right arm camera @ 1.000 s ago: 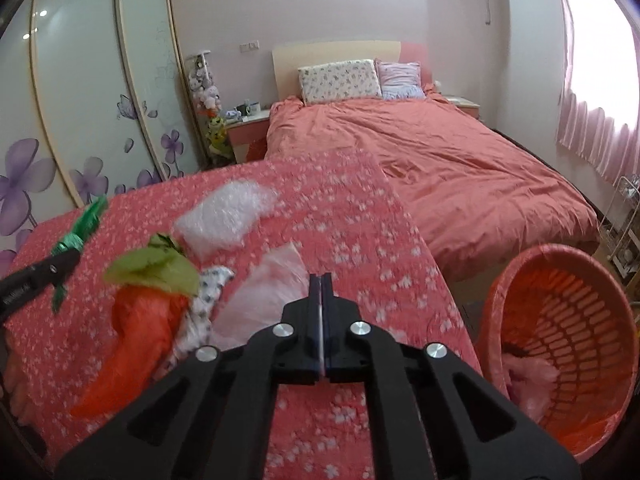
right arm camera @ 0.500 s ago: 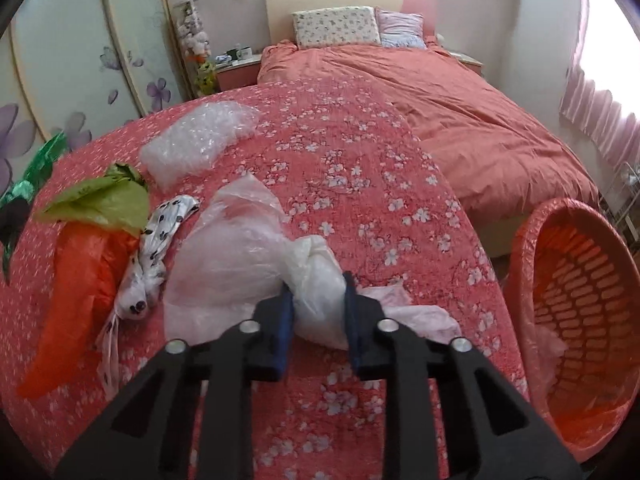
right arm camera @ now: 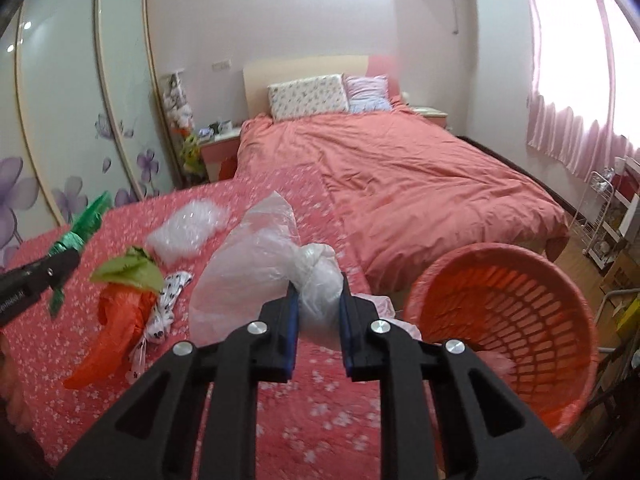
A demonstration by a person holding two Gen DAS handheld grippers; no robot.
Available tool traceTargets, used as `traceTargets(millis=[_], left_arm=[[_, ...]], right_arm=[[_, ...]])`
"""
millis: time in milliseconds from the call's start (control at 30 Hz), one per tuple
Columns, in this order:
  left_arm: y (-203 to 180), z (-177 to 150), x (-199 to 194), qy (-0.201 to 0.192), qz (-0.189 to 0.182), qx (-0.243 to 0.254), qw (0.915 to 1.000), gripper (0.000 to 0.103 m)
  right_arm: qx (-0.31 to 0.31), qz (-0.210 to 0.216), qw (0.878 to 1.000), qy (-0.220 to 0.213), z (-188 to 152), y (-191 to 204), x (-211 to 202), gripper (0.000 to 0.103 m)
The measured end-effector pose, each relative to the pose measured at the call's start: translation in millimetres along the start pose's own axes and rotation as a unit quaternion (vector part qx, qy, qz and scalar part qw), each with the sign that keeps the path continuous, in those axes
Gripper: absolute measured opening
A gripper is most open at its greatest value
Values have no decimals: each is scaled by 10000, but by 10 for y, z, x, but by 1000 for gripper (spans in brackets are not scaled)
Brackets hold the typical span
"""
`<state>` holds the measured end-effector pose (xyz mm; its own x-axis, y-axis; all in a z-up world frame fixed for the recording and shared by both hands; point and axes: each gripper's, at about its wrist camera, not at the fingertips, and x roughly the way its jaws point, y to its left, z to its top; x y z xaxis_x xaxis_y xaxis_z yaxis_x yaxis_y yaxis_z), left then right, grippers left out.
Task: Collect trash
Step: 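Carry the held green bag and clear bag over the orange basket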
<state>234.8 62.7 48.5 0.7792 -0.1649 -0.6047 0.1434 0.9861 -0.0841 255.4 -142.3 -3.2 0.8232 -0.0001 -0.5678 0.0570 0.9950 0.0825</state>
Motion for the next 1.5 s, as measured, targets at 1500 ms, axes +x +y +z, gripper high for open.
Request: traceTargets(millis=[1500], left_arm=[[-2163,-271,262,318,-1981,1183,9725,30]], right_arm=[[1359,-1387,9784,-713,-295,-1827,-786,18]])
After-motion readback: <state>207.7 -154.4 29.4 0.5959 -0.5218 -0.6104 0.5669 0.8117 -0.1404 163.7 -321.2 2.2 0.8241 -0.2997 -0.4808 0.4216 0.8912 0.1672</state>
